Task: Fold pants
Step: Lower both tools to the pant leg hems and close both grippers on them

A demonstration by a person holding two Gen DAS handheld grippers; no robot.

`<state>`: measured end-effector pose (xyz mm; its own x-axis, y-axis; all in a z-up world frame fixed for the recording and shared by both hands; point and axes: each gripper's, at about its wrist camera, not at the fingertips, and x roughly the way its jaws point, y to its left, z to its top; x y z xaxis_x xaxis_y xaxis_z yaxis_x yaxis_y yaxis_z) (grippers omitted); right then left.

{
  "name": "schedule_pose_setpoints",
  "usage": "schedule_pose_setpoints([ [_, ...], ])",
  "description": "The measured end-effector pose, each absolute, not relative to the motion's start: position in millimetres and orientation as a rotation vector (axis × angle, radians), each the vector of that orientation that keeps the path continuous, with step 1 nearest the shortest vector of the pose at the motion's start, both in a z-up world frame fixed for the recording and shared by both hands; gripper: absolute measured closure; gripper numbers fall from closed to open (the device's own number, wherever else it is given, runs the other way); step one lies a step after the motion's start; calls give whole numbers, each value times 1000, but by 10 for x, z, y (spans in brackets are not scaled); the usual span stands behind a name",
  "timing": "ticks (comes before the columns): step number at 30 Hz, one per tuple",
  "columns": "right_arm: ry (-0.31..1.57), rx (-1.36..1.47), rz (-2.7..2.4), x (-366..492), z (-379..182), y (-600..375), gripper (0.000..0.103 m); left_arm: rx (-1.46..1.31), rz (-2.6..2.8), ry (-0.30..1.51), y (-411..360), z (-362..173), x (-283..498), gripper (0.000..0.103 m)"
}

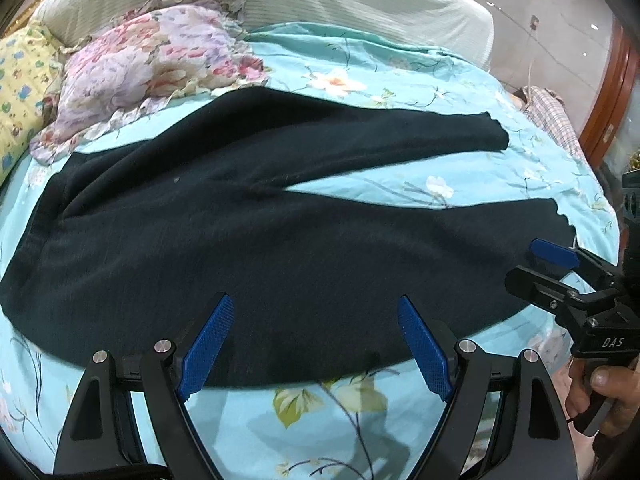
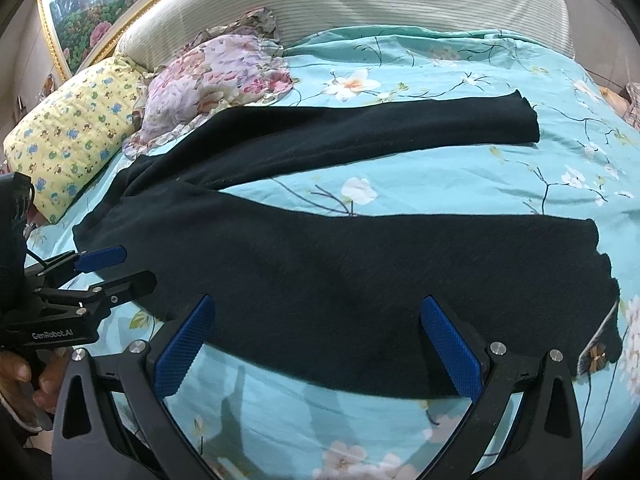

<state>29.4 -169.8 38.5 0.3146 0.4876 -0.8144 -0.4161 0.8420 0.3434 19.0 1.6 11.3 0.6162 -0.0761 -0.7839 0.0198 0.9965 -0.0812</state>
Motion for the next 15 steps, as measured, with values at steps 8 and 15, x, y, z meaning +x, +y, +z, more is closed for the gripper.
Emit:
schedule_pose_setpoints([
  [8,1091,81,583,526,413,-1786,0,-58,-72,890,-9,209,473,18],
  [15,1086,90,576,840,433,-1901,0,-45,-96,892,-9,258,816,18],
])
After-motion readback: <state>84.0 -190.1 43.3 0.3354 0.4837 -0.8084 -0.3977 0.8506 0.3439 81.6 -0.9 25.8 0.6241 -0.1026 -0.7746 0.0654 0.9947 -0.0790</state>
